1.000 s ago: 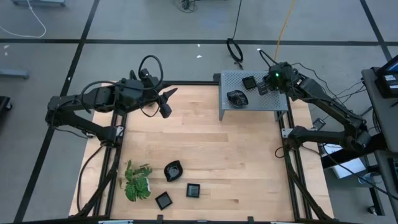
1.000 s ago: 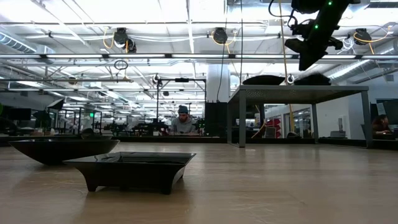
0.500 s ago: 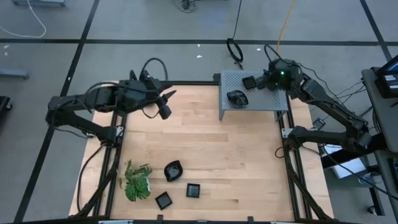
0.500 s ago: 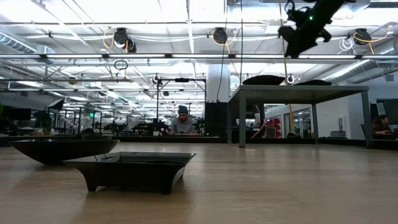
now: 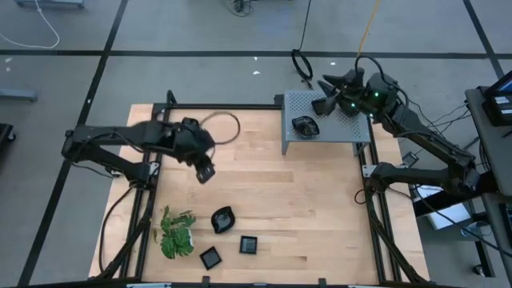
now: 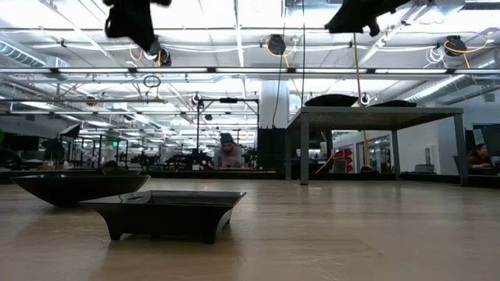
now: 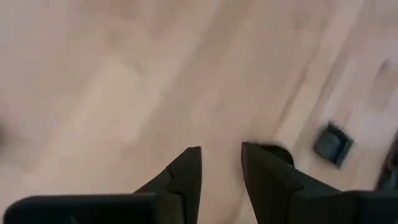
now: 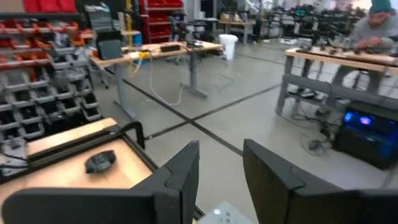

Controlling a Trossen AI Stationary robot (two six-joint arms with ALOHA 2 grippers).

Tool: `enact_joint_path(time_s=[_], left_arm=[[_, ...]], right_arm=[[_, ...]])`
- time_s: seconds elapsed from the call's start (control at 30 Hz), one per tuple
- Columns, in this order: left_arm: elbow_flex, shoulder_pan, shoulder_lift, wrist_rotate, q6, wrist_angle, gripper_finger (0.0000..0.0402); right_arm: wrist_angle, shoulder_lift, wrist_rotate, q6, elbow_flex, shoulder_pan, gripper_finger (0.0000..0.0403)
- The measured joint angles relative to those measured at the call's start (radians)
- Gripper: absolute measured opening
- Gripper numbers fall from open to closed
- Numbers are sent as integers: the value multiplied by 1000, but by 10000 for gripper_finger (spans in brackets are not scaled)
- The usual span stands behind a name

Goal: Pick & Place Mini shaped plates
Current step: Stack the leaf-shaped plate on top of the other leaf-shaped plates

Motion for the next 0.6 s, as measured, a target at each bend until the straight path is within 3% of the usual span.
enact_joint_path(time_s=[0.13, 0.37, 0.6], left_arm=[[-137, -19, 19, 105, -69, 74, 115], [-362, -62, 48, 153, -290, 328, 115], [-455, -124, 63, 218, -370, 461, 116]], right_arm=[[16, -1, -6, 0, 0, 13, 110], [-4, 0, -6, 5, 0, 24, 110], [-17, 0, -8, -5, 0, 29, 111]])
